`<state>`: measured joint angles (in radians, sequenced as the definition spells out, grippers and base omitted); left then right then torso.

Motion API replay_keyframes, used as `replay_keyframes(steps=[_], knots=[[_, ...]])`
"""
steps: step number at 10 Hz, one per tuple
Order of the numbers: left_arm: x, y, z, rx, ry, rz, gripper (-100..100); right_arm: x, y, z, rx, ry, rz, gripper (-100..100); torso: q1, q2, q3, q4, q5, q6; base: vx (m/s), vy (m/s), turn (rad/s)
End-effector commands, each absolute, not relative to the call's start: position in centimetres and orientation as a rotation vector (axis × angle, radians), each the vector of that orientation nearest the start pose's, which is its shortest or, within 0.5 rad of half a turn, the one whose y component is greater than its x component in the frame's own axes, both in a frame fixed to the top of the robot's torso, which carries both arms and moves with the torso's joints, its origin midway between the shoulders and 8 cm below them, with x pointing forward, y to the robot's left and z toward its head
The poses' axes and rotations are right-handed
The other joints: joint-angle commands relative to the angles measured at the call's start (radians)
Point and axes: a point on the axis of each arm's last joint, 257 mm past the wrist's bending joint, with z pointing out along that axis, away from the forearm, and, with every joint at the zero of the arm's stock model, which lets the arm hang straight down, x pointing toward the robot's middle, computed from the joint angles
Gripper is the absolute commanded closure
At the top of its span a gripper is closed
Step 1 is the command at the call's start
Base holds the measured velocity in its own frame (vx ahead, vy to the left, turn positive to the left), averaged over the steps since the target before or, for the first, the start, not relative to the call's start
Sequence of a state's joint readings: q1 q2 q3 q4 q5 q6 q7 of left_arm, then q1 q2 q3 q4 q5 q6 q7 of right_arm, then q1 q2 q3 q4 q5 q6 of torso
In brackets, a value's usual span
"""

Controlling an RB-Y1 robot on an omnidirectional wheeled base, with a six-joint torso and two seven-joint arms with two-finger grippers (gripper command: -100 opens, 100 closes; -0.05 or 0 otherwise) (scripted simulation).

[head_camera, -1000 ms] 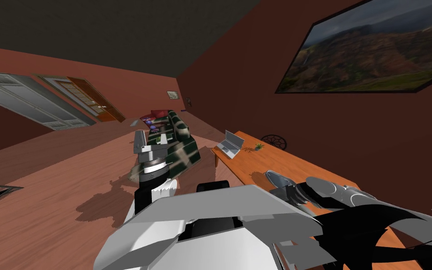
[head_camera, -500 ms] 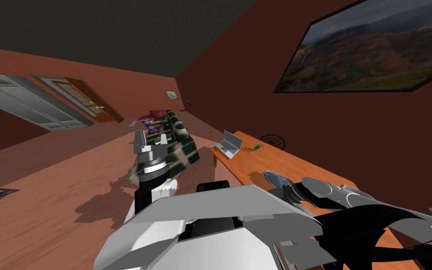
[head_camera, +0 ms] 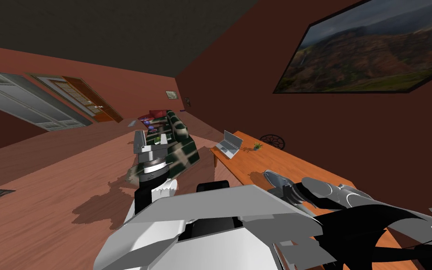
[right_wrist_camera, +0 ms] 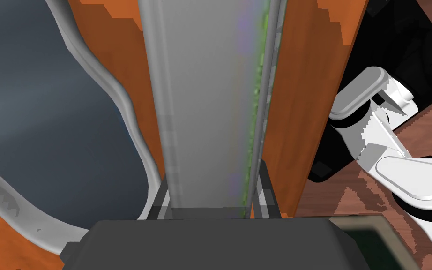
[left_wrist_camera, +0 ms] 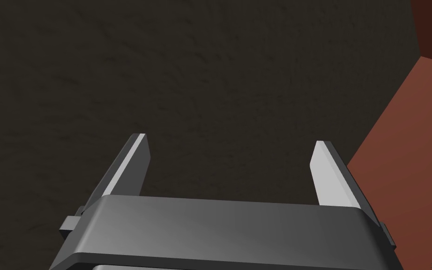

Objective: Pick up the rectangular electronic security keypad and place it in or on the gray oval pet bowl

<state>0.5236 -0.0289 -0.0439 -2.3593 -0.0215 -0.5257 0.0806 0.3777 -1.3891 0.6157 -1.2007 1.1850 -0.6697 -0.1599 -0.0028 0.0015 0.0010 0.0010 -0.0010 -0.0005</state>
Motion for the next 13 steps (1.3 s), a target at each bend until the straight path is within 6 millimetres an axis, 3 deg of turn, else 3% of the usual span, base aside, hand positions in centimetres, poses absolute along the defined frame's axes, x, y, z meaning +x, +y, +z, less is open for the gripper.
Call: replay_keyframes(steps=[1,9,10,11,12,13], knots=[[32.3,26.5,5.7,-0.63,0.521,-1.416,0,7.4,-59.2,-44.2,-1.065,2.924,0.111,100,0.0,0.0,0.0,0.0,0.0,0.0,0.0,0.034,0.046],[32.3,26.5,5.7,-0.63,0.521,-1.416,0,6.3,-63.1,-42.0,-1.03,2.929,0.111,100,0.007,0.001,0.001,0.001,0.005,0.0,-0.007,0.049,0.025],[32.3,26.5,5.7,-0.63,0.521,-1.416,0,6.6,-62.9,-42.3,-1.031,2.931,0.109,100,0.007,0.001,0.001,0.001,0.005,0.0,0.0,0.018,0.002],[32.3,26.5,5.7,-0.63,0.521,-1.416,0,6.6,-62.9,-42.3,-1.033,2.93,0.111,0,0.006,0.001,0.001,0.001,0.006,0.0,0.0,0.0,0.0],[32.3,26.5,5.7,-0.63,0.521,-1.416,0,7.7,-65.1,-40.4,-1.029,2.935,0.042,100,0.006,0.001,0.001,0.001,0.006,0.0,-0.022,0.051,-0.093],[32.3,26.5,5.7,-0.63,0.521,-1.416,0,7.7,-65.1,-40.4,-1.029,2.935,0.042,100,0.009,0.002,0.002,0.001,0.008,0.001,-0.033,0.052,-0.081]])
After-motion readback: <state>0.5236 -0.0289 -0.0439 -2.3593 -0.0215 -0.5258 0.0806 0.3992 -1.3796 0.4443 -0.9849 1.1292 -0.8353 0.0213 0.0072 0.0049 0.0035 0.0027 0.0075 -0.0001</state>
